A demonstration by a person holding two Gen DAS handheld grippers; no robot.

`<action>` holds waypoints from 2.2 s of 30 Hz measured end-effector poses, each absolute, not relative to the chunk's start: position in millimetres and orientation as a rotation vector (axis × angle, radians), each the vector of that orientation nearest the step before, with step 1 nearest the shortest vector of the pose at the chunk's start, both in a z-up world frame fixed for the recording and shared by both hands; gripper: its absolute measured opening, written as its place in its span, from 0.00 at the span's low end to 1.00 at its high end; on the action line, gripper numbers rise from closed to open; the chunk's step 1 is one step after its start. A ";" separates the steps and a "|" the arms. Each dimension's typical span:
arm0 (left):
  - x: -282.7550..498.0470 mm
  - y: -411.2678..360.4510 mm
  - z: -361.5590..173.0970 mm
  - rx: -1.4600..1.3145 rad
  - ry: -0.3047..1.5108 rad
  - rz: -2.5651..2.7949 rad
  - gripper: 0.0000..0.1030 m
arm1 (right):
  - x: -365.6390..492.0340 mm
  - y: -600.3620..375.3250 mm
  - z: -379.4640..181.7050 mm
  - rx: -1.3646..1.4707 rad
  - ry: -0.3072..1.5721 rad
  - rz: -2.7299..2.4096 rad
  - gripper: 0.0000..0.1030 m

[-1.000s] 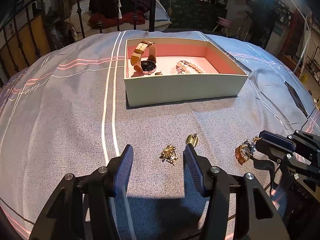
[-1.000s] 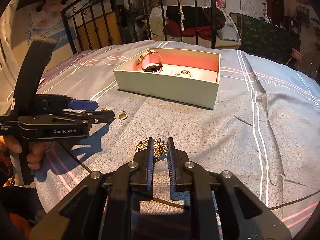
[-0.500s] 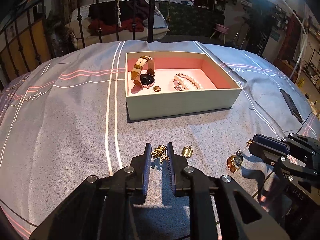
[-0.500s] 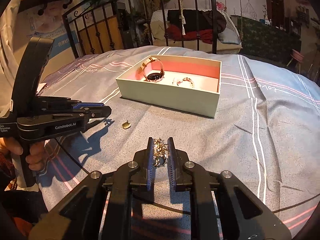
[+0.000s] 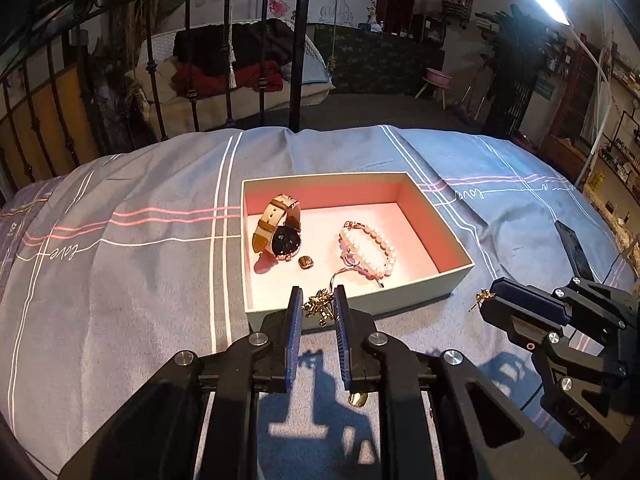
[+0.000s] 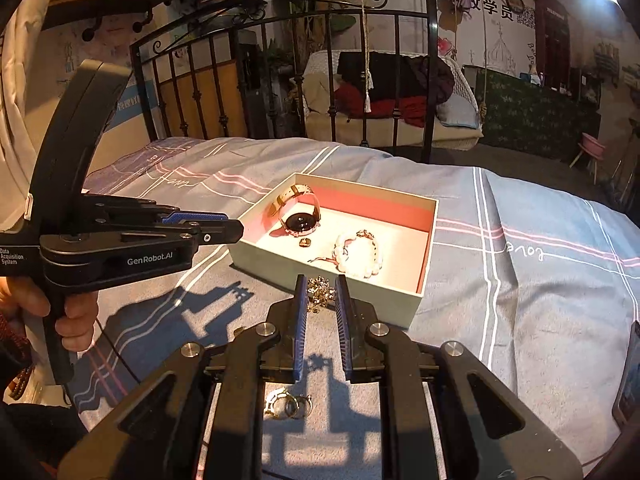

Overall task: Organize jewelry
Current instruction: 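Carry the necklace and brooch into the box and open both grippers, then grasp the gold hoop earrings with the right gripper while the left gripper grasps the gold pendant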

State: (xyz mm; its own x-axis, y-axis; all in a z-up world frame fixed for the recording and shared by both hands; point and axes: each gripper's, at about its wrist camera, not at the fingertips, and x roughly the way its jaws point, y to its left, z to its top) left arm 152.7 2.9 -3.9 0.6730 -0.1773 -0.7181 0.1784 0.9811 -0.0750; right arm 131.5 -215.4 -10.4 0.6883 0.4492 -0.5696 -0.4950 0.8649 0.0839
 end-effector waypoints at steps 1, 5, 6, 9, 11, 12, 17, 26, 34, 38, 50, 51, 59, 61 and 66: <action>156.9 1.4 -1.1 0.001 0.804 -0.197 0.15 | 136.4 -214.6 -9.4 -0.079 0.618 0.526 0.14; 177.2 -3.7 7.8 0.001 0.801 -0.199 0.15 | 153.7 -211.1 -3.8 -0.079 0.620 0.517 0.14; 182.0 -4.8 9.1 0.006 0.801 -0.192 0.15 | 158.9 -210.0 -2.4 -0.079 0.622 0.514 0.14; 195.3 -8.2 11.4 0.015 0.804 -0.182 0.15 | 174.4 -208.8 0.9 -0.071 0.623 0.506 0.14; 203.8 -10.3 11.6 0.020 0.810 -0.185 0.15 | 183.1 -208.6 2.1 -0.070 0.623 0.495 0.14; 208.2 -11.3 11.7 0.025 0.812 -0.182 0.15 | 187.4 -208.3 2.6 -0.069 0.626 0.493 0.14; 232.0 -12.5 10.8 0.007 0.841 -0.191 0.15 | 209.0 -204.4 -1.7 -0.080 0.651 0.471 0.14; 248.9 -21.6 -9.1 0.021 0.903 -0.201 0.15 | 228.5 -192.7 -26.8 -0.097 0.730 0.468 0.14; 252.8 -21.7 -20.5 0.034 0.932 -0.197 0.15 | 233.5 -188.3 -41.2 -0.123 0.773 0.473 0.14; 253.5 -24.0 -30.5 0.042 0.959 -0.194 0.15 | 232.4 -187.0 -47.5 -0.131 0.794 0.473 0.14; 254.8 -21.9 -42.0 0.036 1.000 -0.183 0.19 | 224.8 -184.7 -50.6 -0.144 0.796 0.491 0.14; 254.2 -21.5 -42.3 0.031 1.002 -0.187 0.25 | 224.5 -184.8 -50.2 -0.144 0.795 0.493 0.15; 232.7 -10.9 -21.2 -0.011 0.933 -0.187 0.58 | 198.3 -196.5 -33.3 -0.125 0.717 0.474 0.68; 217.5 -7.3 -15.2 -0.021 0.911 -0.197 0.59 | 181.9 -202.6 -29.9 -0.125 0.698 0.473 0.68; 157.9 0.9 -20.7 -0.040 0.887 -0.249 0.59 | 125.0 -218.5 -40.3 -0.061 0.699 0.508 0.68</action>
State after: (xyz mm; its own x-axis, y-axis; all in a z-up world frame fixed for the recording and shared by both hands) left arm 157.9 0.9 -20.7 0.6049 -0.2314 -0.7619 0.1984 0.9705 -0.1372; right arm 125.0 -218.5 -40.3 0.6497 0.4266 -0.6292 -0.4669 0.8771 0.1127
